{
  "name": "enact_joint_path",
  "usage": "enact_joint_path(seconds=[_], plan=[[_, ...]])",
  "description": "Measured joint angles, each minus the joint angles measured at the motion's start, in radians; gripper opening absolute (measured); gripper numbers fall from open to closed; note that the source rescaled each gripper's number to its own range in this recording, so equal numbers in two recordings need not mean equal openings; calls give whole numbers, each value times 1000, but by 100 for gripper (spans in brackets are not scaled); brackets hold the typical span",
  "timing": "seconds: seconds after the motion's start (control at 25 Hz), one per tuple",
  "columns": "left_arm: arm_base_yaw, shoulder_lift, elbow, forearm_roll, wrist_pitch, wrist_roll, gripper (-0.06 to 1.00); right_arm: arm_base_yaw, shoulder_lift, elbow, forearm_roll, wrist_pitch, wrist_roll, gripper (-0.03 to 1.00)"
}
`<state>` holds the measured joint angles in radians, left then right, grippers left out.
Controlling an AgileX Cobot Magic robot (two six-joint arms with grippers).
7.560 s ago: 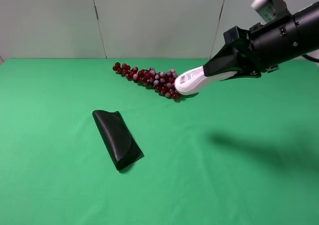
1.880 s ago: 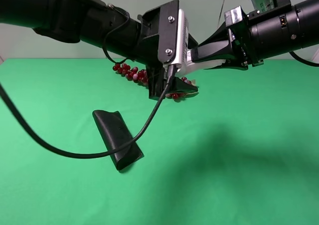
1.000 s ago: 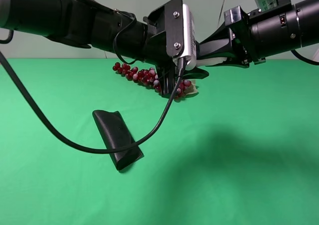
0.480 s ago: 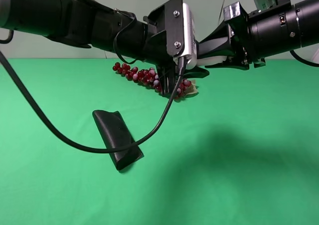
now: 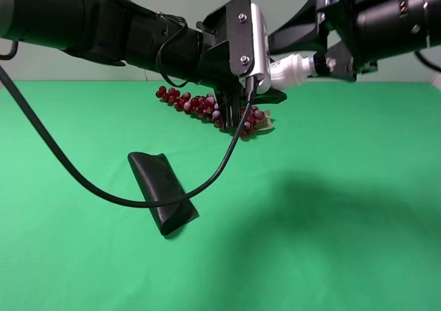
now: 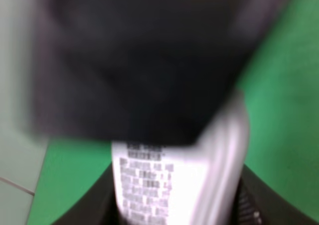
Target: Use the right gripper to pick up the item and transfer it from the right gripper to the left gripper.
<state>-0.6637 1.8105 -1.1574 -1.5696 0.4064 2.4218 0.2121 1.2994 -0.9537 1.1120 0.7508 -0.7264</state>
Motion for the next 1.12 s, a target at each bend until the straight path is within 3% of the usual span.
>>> enact_joint_path(seconds=[0.4, 0.64, 0.84, 0.96, 1.12], plan=[[0, 0, 0, 0, -7, 0, 1, 0, -117, -26, -335, -167, 237, 81], [0, 0, 0, 0, -12, -3, 0, 0, -174, -26, -527, -138, 385, 84], [0, 0, 0, -1, -25, -13, 0, 0, -266, -13, -757, -112, 554, 84], [0, 0, 0, -1, -27, -13, 0, 0, -370, 36, -902, -98, 657, 84], [0, 0, 0, -1, -29, -14, 0, 0, -543, 141, -1020, -51, 726, 84]])
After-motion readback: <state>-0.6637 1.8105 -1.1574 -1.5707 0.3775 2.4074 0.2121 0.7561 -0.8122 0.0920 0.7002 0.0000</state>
